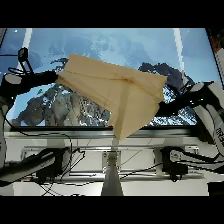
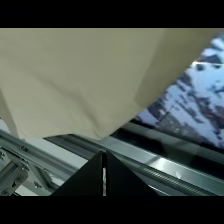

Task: Fold the clothes and pants, and hang the long-sleeved shirts on hangers.

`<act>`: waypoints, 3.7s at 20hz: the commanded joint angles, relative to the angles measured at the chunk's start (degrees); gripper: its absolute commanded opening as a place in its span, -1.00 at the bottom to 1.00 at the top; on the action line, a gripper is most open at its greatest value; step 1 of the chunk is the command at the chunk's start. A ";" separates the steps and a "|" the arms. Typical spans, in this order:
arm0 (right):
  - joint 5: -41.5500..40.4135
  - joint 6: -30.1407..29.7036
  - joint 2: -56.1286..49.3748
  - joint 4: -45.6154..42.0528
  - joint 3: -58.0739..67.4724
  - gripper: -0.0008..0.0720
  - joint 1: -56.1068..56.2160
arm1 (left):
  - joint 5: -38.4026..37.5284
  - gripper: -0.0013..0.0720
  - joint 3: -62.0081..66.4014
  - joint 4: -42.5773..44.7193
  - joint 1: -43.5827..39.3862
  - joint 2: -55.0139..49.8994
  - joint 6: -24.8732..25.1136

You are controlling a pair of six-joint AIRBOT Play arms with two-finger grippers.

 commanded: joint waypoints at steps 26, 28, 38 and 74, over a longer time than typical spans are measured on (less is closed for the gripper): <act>-43.10 30.32 22.36 12.15 -22.95 -0.95 35.15 | -0.76 -0.93 0.28 0.22 0.17 0.02 -0.31; -41.77 30.38 24.39 6.56 -19.54 -0.95 35.01 | -3.43 -0.93 0.31 0.26 0.20 0.22 0.76; -31.74 44.74 34.64 -22.82 -5.84 -0.95 35.01 | -14.40 -0.94 -6.64 15.30 0.17 18.10 -13.68; -44.78 25.68 -10.67 -12.24 23.28 0.56 9.31 | -4.46 0.90 9.22 2.58 1.29 -22.08 -11.61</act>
